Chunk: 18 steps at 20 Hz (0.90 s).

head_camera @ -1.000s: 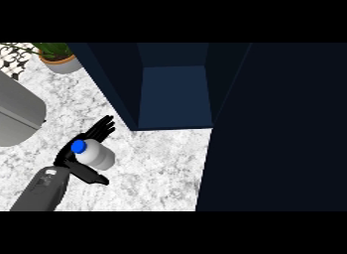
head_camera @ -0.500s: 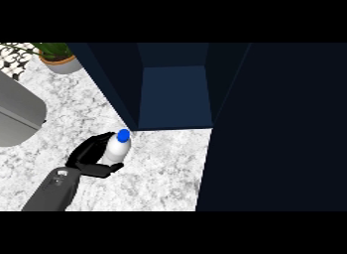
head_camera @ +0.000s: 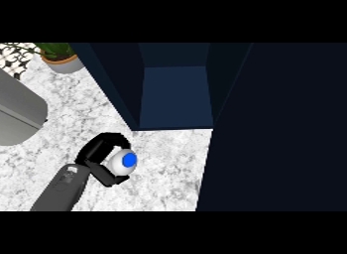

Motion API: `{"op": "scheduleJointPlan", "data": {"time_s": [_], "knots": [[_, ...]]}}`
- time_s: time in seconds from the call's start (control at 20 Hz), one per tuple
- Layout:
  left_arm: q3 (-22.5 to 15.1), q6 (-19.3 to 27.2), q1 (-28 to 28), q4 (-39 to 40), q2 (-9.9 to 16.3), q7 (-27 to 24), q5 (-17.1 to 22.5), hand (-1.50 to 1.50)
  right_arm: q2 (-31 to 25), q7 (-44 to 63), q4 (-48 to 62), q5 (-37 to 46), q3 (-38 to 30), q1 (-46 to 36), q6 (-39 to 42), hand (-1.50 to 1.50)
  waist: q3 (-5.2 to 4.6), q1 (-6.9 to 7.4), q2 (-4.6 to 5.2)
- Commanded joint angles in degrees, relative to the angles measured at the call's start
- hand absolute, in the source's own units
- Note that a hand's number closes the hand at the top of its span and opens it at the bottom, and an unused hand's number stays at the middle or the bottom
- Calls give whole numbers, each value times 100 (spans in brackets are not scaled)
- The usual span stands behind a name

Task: Pick up the bottled water, place it into the cabinet and close the cabinet

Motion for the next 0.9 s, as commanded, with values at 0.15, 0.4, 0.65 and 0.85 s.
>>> {"op": "scheduleJointPlan", "data": {"time_s": [0.15,0.4,0.65,0.85], "knots": [[509,701,28,54,-440,-601,463,150,-148,75,-529,-460,-549,256,157,-150,4,55,11],[1231,1878,-56,-204,-983,-278,1327,150,-230,-135,-588,-623,-979,590,287,-150,15,52,-26],[167,2127,-247,-283,-998,-202,2305,150,-218,-538,-225,-1261,-1781,685,684,-150,16,30,-32],[-257,2223,-239,-584,-999,91,2702,150,-234,-643,-306,-1528,-2214,942,1006,-150,15,23,-38]]}}
